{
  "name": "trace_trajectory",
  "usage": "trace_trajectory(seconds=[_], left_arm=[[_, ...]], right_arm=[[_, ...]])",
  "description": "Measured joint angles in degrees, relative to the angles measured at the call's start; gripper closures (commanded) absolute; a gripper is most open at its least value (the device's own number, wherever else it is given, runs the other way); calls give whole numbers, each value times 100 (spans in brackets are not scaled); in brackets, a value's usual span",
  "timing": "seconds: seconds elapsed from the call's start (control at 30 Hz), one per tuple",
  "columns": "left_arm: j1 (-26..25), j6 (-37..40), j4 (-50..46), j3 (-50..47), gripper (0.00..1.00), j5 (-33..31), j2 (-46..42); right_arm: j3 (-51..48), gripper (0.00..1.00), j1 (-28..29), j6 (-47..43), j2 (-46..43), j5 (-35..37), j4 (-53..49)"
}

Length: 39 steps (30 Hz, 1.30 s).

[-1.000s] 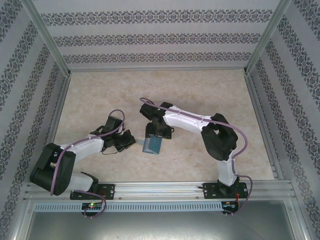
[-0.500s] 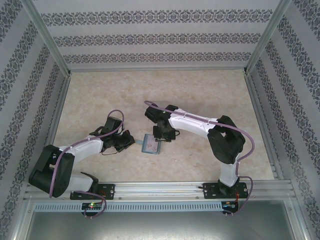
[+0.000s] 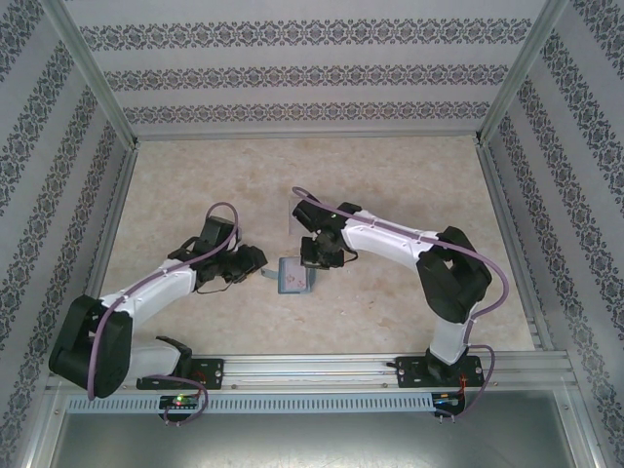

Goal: Take the credit cards out of the card holder

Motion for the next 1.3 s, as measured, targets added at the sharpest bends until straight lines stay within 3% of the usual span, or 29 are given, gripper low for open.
trace_trajectory(seconds=[0.3,0.6,0.83,1.0,1.13,1.3], left_arm=[[-92,160,-505,597,70,15,103],[-507,173,-422,796,82,90,1246],[-542,181,-396,817,85,-37,1698],[-542,179,-378,874,86,-149,1864],[-542,177,-378,1003,86,-179,1950],[-542,175,-380,1158,86,-264,1950]], right_arm=[[-339,95,-232,-107,-111,-433,544],[-966,95,-520,-133,-186,-1034,1436],[-1191,86,-752,-487,-205,-1493,1788],[-1202,71,-872,-835,-205,-1526,1753],[-1224,47,-975,-1128,-203,-1370,1534],[-1224,27,-1008,-1569,-203,-822,1113]])
